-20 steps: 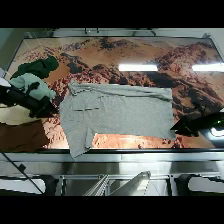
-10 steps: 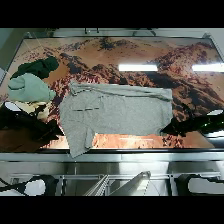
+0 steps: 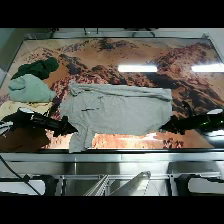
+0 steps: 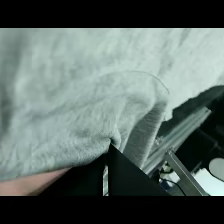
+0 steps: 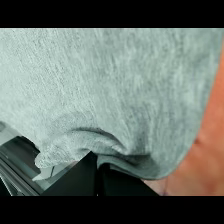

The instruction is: Fold the shirts.

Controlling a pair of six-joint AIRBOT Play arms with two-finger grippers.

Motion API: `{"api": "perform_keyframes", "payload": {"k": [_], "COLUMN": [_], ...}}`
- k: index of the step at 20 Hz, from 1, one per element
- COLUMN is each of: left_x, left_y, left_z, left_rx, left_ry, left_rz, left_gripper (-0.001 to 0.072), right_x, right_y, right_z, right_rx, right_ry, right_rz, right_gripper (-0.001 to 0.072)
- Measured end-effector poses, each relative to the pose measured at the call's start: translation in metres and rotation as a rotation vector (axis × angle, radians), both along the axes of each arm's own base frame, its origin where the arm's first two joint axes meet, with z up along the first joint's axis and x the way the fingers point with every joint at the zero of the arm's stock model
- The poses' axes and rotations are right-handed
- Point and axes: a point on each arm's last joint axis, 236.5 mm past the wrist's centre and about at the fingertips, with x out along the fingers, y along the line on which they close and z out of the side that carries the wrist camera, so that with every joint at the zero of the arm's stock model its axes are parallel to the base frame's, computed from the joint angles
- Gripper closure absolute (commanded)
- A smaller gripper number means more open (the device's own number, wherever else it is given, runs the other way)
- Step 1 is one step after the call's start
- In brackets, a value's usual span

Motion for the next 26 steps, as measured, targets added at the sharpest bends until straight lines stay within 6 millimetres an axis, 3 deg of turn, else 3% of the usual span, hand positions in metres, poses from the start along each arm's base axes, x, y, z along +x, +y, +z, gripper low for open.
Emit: {"api": "perform_keyframes", "payload": {"k": [2, 4, 8, 12, 16, 19, 22, 26], "left_x": [0.003, -0.001, -0.012, -0.008, 0.027, 0.069, 0.116, 0.172], "left_y": [-0.002, 0.008, 0.043, 0.056, 0.043, 0.041, 0.039, 0.029], "left_z": [0.008, 0.019, 0.048, 0.08, 0.128, 0.151, 0.157, 0.136], "left_rx": [-0.027, -0.013, 0.047, 0.048, -0.052, -0.07, -0.069, -0.078], "left_ry": [-0.018, -0.026, -0.03, -0.1, -0.274, -0.381, -0.437, -0.435], "left_rz": [-0.024, -0.044, -0.034, 0.024, 0.072, 0.093, 0.101, 0.083], "left_gripper": [0.0688, 0.0688, 0.0686, 0.0686, 0.0686, 0.0686, 0.0688, 0.0689], "right_x": [0.0, 0.0, -0.001, 0.003, 0.042, 0.078, 0.117, 0.166], "right_y": [-0.009, -0.023, -0.054, -0.055, -0.046, -0.048, -0.051, -0.051], "right_z": [0.005, 0.013, 0.033, 0.055, 0.105, 0.131, 0.137, 0.116], "right_rx": [0.0, 0.002, 0.012, 0.09, 0.245, 0.259, 0.19, 0.101], "right_ry": [0.008, 0.036, 0.055, 0.037, -0.139, -0.268, -0.371, -0.428], "right_rz": [0.0, -0.03, -0.127, -0.168, -0.231, -0.267, -0.288, -0.306], "right_gripper": [0.0699, 0.0699, 0.0699, 0.0699, 0.0698, 0.0698, 0.0698, 0.0698]}}
